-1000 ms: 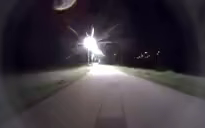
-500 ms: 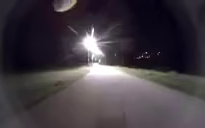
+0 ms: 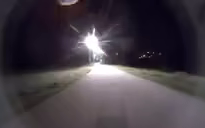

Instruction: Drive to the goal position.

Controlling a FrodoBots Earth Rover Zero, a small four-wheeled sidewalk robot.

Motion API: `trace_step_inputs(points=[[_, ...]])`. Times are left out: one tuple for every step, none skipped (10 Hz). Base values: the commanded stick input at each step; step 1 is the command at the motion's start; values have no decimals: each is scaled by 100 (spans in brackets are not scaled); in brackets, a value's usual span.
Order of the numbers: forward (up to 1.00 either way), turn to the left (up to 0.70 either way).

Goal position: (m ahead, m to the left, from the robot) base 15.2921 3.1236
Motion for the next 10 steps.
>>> trace_step_inputs(points=[[70,1],[70,1],[70,1],[70,1],[70,1],[70,1],[70,1],[70,1],[70,1],[70,1]])
